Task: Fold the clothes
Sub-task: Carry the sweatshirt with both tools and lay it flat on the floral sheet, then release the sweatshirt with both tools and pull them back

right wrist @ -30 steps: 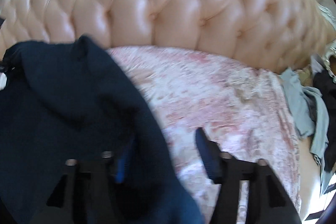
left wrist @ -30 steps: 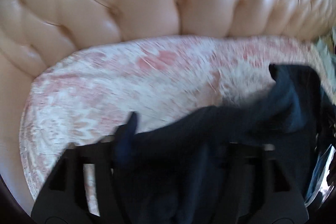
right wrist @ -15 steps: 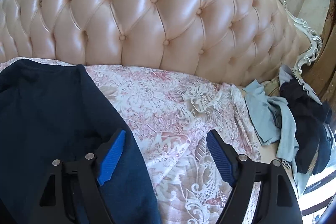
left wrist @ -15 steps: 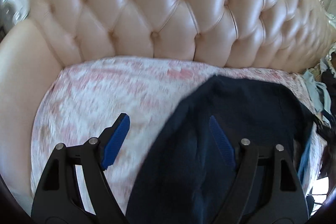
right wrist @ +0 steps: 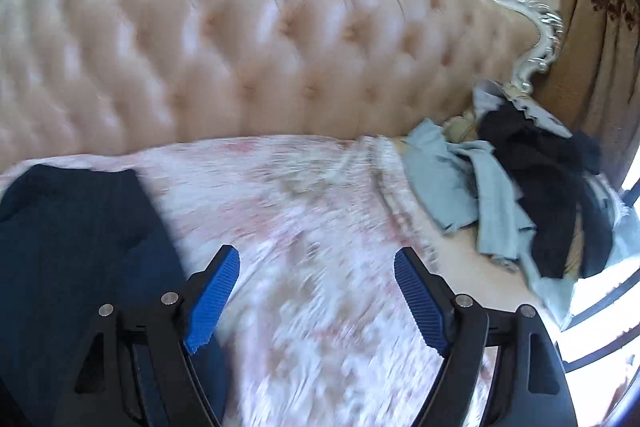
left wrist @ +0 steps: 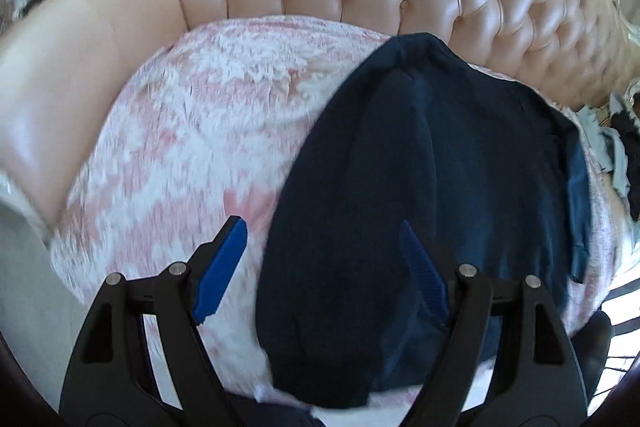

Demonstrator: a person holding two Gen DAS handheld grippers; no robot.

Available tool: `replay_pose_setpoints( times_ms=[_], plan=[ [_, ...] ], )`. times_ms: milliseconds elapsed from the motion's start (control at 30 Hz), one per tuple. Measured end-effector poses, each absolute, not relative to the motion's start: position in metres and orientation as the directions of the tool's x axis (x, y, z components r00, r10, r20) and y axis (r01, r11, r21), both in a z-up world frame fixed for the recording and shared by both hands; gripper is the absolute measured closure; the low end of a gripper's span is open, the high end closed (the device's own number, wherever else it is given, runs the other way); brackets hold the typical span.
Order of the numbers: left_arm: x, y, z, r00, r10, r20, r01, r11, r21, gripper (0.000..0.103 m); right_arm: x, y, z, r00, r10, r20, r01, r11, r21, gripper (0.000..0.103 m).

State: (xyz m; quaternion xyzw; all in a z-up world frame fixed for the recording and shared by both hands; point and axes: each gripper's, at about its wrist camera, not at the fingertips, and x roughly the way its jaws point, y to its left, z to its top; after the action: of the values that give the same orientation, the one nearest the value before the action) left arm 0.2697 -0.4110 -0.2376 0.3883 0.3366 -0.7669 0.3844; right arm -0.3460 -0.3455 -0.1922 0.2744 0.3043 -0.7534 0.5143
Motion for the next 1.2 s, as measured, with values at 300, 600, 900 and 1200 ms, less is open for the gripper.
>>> replay_pose_setpoints(
  times_ms=[300,600,900,1200],
  plan=[
    [0.321,-0.367,-0.267,-0.606,-0.101,-0.789,0.791,-0.177,-0.585,0.023,-0.261,-0.206,-0.248,0.179,-0.491,-0.853,0.949,-0.142,0.281,0.022],
    [0.353,-0.344,-0.283,-0.665,-0.055,-0.745,0.747,-0.036,-0.664,0.029,-0.232,-0.196,-0.323,0.408,-0.320,-0.855,0.845,-0.222,0.487,0.030],
    [0.361,-0.346,-0.303,-0.715,-0.052,-0.697,0.691,0.097,-0.716,0.043,-0.195,-0.204,-0.314,0.431,-0.313,-0.847,0.862,-0.136,0.489,0.034],
    [0.374,-0.348,-0.321,-0.690,-0.030,-0.723,0.698,0.235,-0.676,0.047,-0.201,-0.206,-0.315,0.437,-0.345,-0.831,0.858,-0.117,0.500,0.089]
  ],
)
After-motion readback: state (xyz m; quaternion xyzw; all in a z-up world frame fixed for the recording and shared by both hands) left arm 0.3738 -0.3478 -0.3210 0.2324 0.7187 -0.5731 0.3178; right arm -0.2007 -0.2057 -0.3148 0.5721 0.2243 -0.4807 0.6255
